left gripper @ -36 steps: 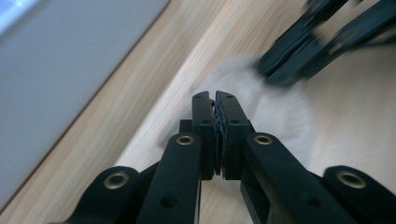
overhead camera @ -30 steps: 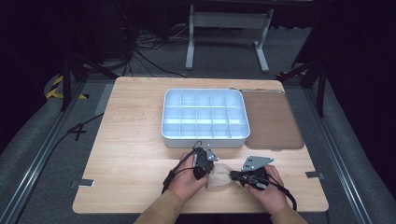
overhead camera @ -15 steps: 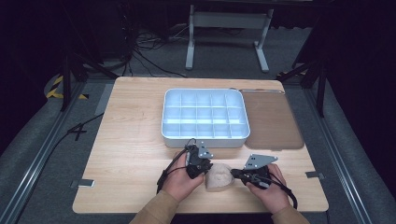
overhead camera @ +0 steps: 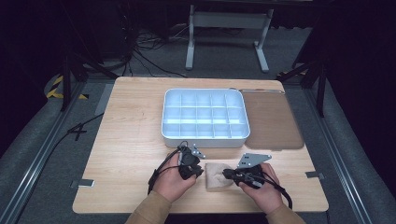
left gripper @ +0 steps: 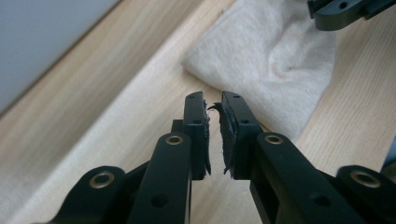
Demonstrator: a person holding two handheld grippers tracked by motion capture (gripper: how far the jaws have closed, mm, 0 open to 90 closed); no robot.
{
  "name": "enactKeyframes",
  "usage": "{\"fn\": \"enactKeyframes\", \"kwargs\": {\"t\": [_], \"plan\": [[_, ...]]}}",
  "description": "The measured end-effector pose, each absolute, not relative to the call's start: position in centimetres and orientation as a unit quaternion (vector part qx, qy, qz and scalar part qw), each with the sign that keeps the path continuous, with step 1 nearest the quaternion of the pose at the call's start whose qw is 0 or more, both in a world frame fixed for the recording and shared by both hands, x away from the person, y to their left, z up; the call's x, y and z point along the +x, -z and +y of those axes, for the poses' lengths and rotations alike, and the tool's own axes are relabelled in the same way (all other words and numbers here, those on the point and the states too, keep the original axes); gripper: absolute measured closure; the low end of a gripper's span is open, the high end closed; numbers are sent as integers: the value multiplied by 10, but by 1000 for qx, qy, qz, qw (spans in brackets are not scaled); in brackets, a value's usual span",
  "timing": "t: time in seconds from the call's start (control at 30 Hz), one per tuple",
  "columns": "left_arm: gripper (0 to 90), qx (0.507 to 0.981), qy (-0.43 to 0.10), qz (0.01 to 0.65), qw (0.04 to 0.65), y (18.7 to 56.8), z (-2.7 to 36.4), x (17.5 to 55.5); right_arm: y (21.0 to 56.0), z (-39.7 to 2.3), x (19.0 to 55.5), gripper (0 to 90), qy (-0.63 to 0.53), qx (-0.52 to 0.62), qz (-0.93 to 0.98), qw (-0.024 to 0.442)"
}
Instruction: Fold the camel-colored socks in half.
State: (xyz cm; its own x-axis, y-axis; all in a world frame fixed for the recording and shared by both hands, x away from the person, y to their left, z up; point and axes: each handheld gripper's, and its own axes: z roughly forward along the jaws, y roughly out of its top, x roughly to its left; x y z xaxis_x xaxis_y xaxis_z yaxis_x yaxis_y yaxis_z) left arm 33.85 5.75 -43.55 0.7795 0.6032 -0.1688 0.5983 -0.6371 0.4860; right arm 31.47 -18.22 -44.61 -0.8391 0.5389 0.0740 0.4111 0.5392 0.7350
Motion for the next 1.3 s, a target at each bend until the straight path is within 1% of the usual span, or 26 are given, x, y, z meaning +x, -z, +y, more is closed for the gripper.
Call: {"fn": "enactKeyframes", "kwargs": {"t": [0.03,0.1,0.13,0.27,0.47,0.57,0.73,0.77,0.8,0.87,1.03,1.17,1.3], "plan": [[804,905,-5,332,267,435,58,339,448,-181,315,855,-393,275,874,80],[789,900,33,344,264,438,60,340,449,-181,316,857,-390,278,875,76],[778,900,38,346,261,439,60,340,451,-180,318,857,-382,282,877,74],[754,904,38,351,241,443,58,340,456,-175,318,853,-379,284,879,60],[734,913,28,339,226,446,56,341,463,-168,320,870,-359,280,888,63],[734,914,29,339,220,448,55,340,463,-169,321,873,-360,282,887,54],[757,917,29,329,223,449,53,339,465,-171,320,877,-364,283,886,47],[759,919,33,322,225,450,52,339,465,-172,320,877,-367,281,886,47],[763,919,48,318,230,451,50,338,465,-172,320,877,-367,281,886,47],[769,918,50,316,233,451,50,338,465,-173,320,877,-367,281,886,45],[823,919,48,311,239,452,45,337,465,-174,318,878,-367,272,888,41],[834,916,60,304,254,455,42,337,466,-175,318,879,-371,275,886,36],[833,915,63,303,259,456,43,338,465,-173,317,881,-367,271,889,46]]}}
